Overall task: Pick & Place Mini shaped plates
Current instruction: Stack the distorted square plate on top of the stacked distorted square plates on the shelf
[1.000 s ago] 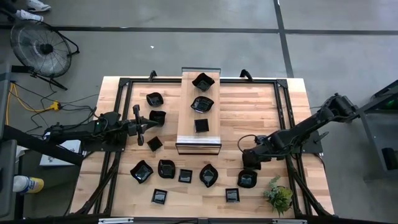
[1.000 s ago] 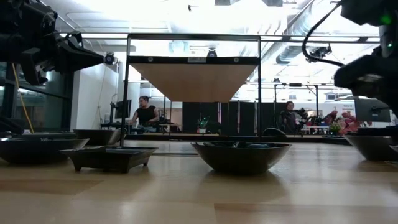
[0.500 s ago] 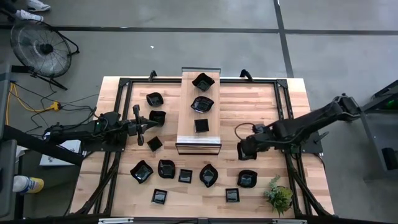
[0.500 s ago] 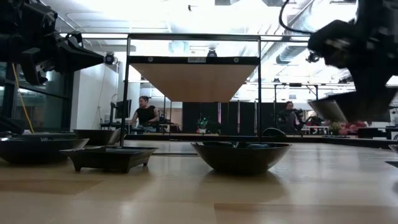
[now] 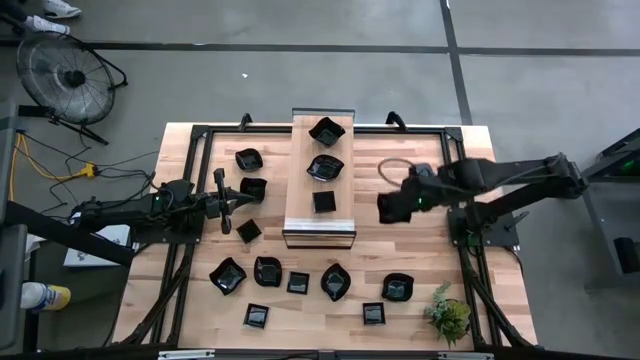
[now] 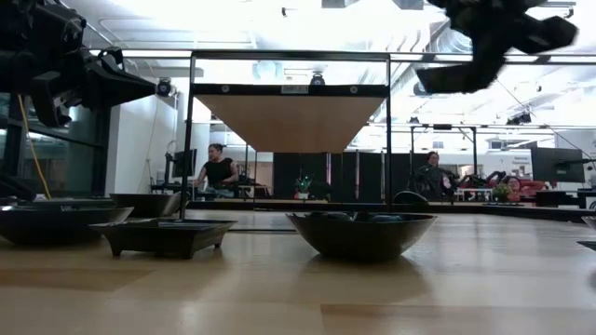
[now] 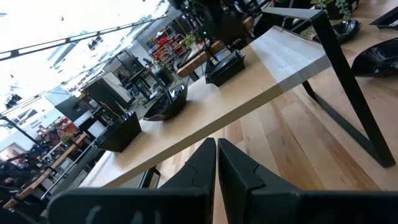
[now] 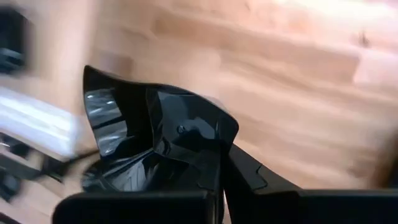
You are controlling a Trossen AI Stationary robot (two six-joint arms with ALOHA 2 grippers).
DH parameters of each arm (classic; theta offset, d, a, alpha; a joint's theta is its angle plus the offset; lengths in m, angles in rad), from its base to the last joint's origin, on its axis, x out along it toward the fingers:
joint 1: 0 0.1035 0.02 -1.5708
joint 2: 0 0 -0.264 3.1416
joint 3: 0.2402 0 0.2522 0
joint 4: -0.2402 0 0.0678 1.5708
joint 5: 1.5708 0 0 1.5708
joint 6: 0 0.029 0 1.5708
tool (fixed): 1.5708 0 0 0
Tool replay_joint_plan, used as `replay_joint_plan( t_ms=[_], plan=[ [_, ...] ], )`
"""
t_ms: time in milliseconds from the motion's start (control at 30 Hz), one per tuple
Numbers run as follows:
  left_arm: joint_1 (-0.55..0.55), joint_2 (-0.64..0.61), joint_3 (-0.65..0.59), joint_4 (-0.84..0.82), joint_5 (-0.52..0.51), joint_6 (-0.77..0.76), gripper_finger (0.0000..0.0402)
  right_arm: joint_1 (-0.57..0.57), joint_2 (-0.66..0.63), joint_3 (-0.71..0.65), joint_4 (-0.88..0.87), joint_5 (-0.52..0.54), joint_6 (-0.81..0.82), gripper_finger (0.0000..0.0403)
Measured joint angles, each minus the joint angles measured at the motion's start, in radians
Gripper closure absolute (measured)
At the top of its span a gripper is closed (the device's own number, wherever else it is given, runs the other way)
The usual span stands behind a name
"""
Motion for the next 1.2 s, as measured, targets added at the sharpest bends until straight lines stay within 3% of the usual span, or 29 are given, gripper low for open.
replay_joint_plan(
  t_ms=[367,733,967,1200],
  plan=[
    [0.0,0.0,0.0,0.0,0.0,0.0,0.0389,-0.242,0.1,0.197,0.027,-0.021,-0.316,0.0398],
    [0.0,0.0,0.0,0.0,0.0,0.0,0.0389,-0.399,0.333,0.477,0.093,-0.055,-0.568,0.0397],
    [0.0,0.0,0.0,0.0,0.0,0.0,0.0389,-0.467,0.471,0.615,0.186,-0.053,-0.616,0.0396],
    [0.0,0.0,0.0,0.0,0.0,0.0,0.0389,-0.516,0.539,0.625,0.319,-0.06,-0.505,0.0398]
  ],
)
